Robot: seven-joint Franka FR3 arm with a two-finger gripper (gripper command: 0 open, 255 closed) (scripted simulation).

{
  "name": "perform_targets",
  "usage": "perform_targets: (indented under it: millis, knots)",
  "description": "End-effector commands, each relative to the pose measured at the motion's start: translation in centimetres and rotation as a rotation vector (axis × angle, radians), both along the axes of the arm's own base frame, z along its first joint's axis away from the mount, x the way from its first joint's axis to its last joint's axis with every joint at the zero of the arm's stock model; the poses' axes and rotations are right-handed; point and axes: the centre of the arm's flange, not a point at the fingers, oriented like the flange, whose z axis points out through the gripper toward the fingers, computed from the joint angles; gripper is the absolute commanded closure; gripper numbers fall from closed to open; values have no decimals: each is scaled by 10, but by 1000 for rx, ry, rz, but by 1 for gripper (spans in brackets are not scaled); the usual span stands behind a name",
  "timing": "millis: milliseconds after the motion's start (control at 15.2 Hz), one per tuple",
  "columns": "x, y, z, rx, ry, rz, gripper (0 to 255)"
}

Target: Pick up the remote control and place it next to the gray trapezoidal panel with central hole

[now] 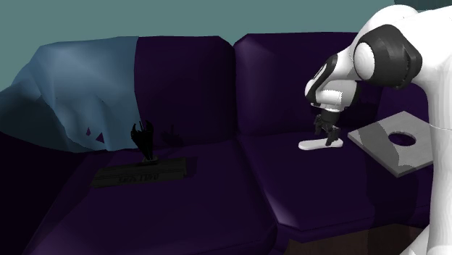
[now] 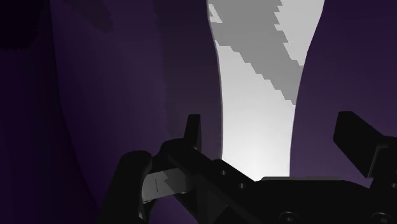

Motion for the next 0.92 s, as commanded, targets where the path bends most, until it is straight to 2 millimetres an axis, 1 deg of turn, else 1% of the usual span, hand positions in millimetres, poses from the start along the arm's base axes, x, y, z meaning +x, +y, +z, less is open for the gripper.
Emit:
perform_targets:
  millis: [0, 66, 264, 330, 858]
  knots:
    - [0, 0, 0, 0, 0, 0, 0]
    - [0, 0, 0, 0, 0, 0, 0]
    - [0, -2, 40, 0, 0, 0, 0]
    - [0, -2, 50, 0, 0, 0, 0]
    - [0, -2, 50, 0, 0, 0, 0]
